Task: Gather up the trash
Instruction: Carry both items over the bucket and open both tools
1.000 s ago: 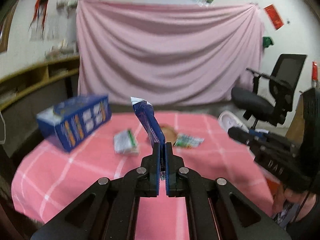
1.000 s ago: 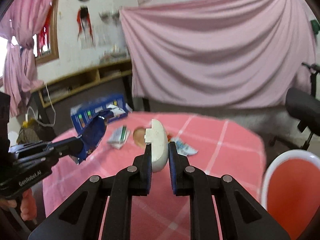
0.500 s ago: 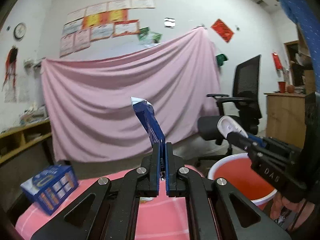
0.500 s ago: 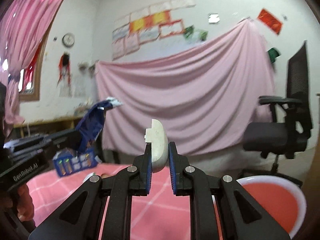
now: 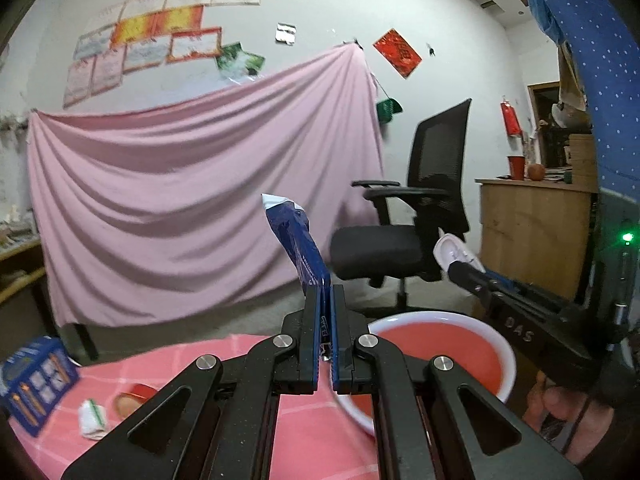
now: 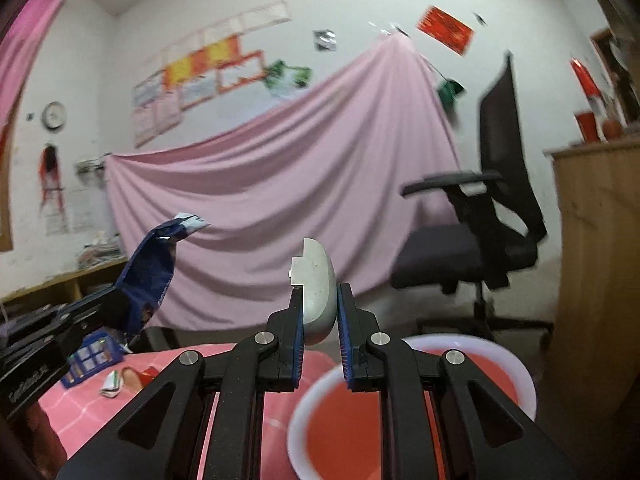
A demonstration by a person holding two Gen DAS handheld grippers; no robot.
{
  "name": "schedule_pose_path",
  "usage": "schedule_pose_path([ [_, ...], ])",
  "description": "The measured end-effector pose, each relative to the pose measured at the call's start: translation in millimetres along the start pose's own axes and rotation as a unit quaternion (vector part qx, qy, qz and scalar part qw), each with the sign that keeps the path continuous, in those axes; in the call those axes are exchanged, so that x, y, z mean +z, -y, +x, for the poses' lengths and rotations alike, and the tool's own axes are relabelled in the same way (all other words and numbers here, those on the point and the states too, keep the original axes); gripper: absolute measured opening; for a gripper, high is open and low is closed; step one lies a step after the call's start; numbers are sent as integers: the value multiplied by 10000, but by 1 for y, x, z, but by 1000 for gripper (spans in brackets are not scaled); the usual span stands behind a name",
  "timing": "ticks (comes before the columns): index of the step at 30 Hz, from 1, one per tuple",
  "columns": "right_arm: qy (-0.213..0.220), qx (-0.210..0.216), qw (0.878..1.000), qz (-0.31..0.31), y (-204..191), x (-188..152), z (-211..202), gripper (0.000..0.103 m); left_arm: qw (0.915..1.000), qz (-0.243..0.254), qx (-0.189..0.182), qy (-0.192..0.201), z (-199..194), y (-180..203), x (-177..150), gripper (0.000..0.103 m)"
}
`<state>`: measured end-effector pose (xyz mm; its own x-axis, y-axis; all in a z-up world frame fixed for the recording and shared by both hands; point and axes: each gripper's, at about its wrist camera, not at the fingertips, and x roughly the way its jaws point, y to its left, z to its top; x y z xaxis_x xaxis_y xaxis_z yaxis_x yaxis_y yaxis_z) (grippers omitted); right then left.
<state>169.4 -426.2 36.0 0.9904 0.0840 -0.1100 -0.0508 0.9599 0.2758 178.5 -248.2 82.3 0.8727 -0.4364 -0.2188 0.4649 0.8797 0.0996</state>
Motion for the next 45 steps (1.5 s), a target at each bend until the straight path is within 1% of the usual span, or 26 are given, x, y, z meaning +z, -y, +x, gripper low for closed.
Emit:
schedule_pose_path([
  [3, -148, -143, 9997, 143, 9, -3, 0, 13, 9996, -102, -174, -194, 16, 4, 4, 2],
  [5, -288, -166, 9992, 215, 13, -5, 1, 13, 9990, -159, -265, -312, 23, 5, 4, 2],
  [7, -458, -212, 9984, 264, 18, -8, 5, 13, 9982, -208, -346, -445, 29, 4, 0, 2],
  [13, -730, -302, 9961, 385, 29, -12, 10, 13, 9947, -345, -571, -784, 48, 10, -6, 2],
  [15, -830, -348, 9950, 423, 32, -14, 11, 14, 9920, -377, -700, -980, 57, 13, -6, 3],
  [19, -1029, -464, 9924, 499, 39, -18, 15, 14, 9869, -420, -829, -1319, 69, 17, -11, 3],
  [24, -1232, -558, 9889, 606, 47, -22, 17, 15, 9799, -668, -978, -1608, 82, 19, -15, 3],
  [25, -1251, -579, 9884, 631, 48, -22, 17, 16, 9779, -746, -1001, -1676, 85, 18, -15, 3],
  [26, -1254, -593, 9882, 653, 49, -22, 17, 22, 9766, -791, -1015, -1724, 85, 17, -17, 4],
  [27, -1250, -598, 9881, 673, 50, -21, 16, 30, 9746, -849, -1025, -1803, 88, 17, -17, 5],
  [28, -1242, -589, 9881, 692, 50, -21, 15, 32, 9736, -883, -1020, -1843, 89, 16, -18, 6],
  [30, -1252, -607, 9879, 688, 51, -21, 15, 32, 9711, -975, -1006, -1935, 92, 13, -18, 7],
  [35, -1264, -610, 9877, 692, 50, -20, 17, 35, 9694, -1075, -937, -1996, 89, 3, -20, 8],
  [37, -1242, -598, 9881, 687, 48, -19, 17, 36, 9702, -1096, -889, -1972, 86, -2, -19, 11],
  [38, -1228, -589, 9883, 688, 47, -18, 18, 38, 9705, -1117, -870, -1950, 84, -5, -19, 14],
  [42, -1067, -524, 9912, 591, 37, -11, 16, 47, 9742, -1256, -697, -1742, 70, -21, -16, 27],
  [45, -906, -491, 9936, 454, 24, -6, 15, 51, 9788, -1322, -473, -1493, 57, -37, -11, 27],
])
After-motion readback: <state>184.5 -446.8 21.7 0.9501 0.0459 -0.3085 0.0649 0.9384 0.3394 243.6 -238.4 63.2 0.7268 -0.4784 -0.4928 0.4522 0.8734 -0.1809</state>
